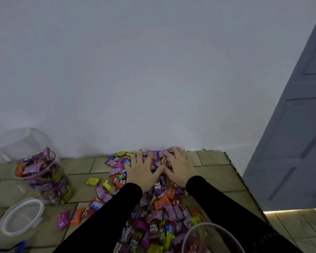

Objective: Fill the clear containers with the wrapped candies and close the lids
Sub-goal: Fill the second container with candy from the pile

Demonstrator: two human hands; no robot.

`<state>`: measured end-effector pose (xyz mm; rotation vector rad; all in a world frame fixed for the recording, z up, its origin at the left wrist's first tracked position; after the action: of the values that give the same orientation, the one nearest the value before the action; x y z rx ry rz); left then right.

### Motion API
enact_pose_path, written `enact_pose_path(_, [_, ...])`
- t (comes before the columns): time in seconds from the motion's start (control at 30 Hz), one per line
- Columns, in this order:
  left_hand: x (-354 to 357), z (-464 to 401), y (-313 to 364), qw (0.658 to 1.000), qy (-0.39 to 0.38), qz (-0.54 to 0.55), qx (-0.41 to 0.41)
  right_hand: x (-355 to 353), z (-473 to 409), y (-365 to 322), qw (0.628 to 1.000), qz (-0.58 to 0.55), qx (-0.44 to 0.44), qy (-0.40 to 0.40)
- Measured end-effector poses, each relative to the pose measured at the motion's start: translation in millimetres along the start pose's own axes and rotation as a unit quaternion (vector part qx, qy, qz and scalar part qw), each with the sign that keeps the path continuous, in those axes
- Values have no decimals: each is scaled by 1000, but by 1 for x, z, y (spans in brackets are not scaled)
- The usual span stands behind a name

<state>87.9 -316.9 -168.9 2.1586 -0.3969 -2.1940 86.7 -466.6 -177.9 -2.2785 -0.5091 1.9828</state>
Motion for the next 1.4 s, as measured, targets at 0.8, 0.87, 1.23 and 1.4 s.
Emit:
enact_pose_path(0.8, [8, -9, -5, 980, 68, 185, 29, 5, -17, -7, 983, -168, 47, -48])
enact_pose_path(0.87, [-1, -2, -2, 972, 90, 216, 27, -7, -12, -10, 979, -195, 54, -31])
enact_pose_path(1.23, [-54, 46, 16, 901, 183, 393, 34, -88, 30, -25, 939, -327, 43, 96])
enact_pose_path(1.4, [-66, 73, 25, 852, 199, 484, 17, -112, 56, -38, 924, -359, 44, 123])
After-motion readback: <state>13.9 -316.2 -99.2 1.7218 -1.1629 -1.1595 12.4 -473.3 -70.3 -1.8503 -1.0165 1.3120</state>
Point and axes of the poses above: each hand's wrist, its own z-axis away from the middle knuckle, its own x-axis out of the palm, y = z × x, the point moved 3 cm from there along -z, towards the middle knuckle, and after that the axes turned 1 degree about -y, right-handed, at the moved point
